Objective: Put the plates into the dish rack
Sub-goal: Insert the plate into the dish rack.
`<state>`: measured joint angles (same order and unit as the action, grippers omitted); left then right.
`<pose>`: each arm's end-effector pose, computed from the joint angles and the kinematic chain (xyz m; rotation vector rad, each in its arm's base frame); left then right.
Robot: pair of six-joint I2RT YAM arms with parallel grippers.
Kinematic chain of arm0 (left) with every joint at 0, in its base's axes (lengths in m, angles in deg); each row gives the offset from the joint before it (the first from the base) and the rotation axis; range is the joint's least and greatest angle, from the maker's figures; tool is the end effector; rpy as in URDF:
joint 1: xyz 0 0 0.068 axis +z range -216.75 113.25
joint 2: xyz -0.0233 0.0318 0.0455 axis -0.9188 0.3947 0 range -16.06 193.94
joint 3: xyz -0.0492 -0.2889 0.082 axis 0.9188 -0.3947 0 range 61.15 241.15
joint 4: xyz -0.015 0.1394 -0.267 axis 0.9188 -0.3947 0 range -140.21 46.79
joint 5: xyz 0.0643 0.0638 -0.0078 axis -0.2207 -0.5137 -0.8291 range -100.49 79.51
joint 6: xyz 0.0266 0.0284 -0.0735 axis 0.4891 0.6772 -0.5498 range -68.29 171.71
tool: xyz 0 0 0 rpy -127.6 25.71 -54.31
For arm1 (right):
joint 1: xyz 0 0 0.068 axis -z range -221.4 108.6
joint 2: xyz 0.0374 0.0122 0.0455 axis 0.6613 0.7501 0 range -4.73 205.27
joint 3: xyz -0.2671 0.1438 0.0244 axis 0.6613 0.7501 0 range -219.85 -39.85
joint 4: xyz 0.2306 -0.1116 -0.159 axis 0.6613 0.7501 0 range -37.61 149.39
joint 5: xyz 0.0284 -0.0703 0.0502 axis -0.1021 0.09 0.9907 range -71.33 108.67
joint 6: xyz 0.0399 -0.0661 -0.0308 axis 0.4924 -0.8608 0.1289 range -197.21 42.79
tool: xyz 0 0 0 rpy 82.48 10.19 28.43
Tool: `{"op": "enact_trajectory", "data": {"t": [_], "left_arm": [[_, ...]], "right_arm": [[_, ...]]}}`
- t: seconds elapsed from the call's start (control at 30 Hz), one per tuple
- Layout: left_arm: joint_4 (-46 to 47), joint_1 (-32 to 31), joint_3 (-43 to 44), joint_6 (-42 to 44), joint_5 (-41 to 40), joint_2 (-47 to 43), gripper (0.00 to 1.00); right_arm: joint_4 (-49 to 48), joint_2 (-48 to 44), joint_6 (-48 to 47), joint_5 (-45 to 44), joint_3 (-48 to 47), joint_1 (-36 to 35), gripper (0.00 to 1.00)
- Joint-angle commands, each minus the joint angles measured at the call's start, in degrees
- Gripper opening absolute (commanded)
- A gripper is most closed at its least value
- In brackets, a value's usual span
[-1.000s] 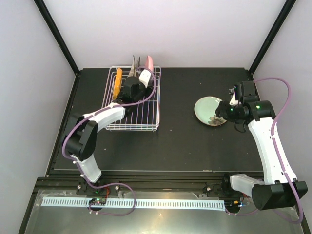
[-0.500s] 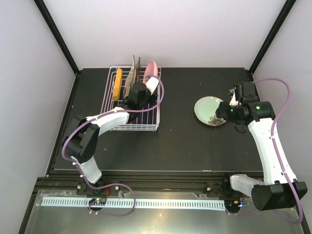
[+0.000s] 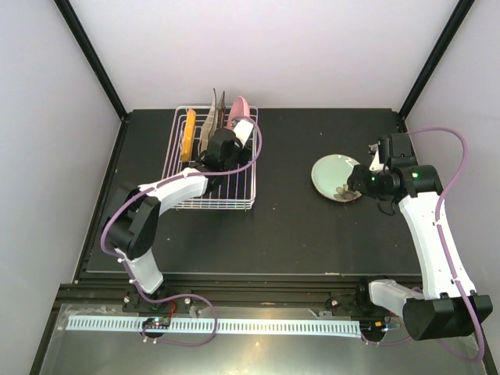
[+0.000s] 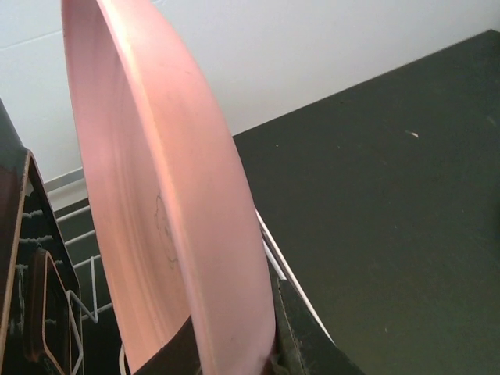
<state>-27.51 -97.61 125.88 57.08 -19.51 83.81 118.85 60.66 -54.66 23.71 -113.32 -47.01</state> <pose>0.4161 -0.2353 0.2407 0.4913 1.8441 -0.1509 0.2475 0.0307 0.3582 0.3524 2.5883 0.2914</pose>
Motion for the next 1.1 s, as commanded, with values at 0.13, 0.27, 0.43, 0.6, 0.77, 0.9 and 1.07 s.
{"op": "enact_trajectory", "data": {"t": [0.13,0.27,0.43,0.6,0.77,0.9,1.07], "left_arm": [[-7.2,2.7,6.8,-3.6,-0.5,2.7,0.17],[-7.6,2.9,7.0,-3.7,-1.1,2.7,0.28],[-9.4,2.9,7.5,-4.4,-1.2,2.3,0.39],[-10.3,3.3,6.6,-5.3,3.2,0.7,0.19],[-6.8,4.6,4.3,-6.1,9.0,-1.8,0.11],[-8.6,5.7,5.9,-5.7,11.6,-1.4,0.1],[-15.2,6.8,9.8,-5.4,13.1,0.8,0.19]], "right_arm": [[0.0,-1.3,-0.9,-0.2,0.6,0.5,0.57],[0.0,-1.2,-0.8,-0.3,0.7,0.6,0.57],[-0.2,-1.2,-0.6,-0.1,0.9,0.7,0.57],[-0.4,-1.3,-0.4,-0.2,1.2,0.7,0.57],[-0.3,-1.4,-0.5,-0.4,1.6,0.7,0.58],[-0.4,-1.6,-0.6,-0.4,1.9,0.7,0.57],[-0.5,-1.4,-0.5,-0.1,1.8,0.7,0.57]]}}
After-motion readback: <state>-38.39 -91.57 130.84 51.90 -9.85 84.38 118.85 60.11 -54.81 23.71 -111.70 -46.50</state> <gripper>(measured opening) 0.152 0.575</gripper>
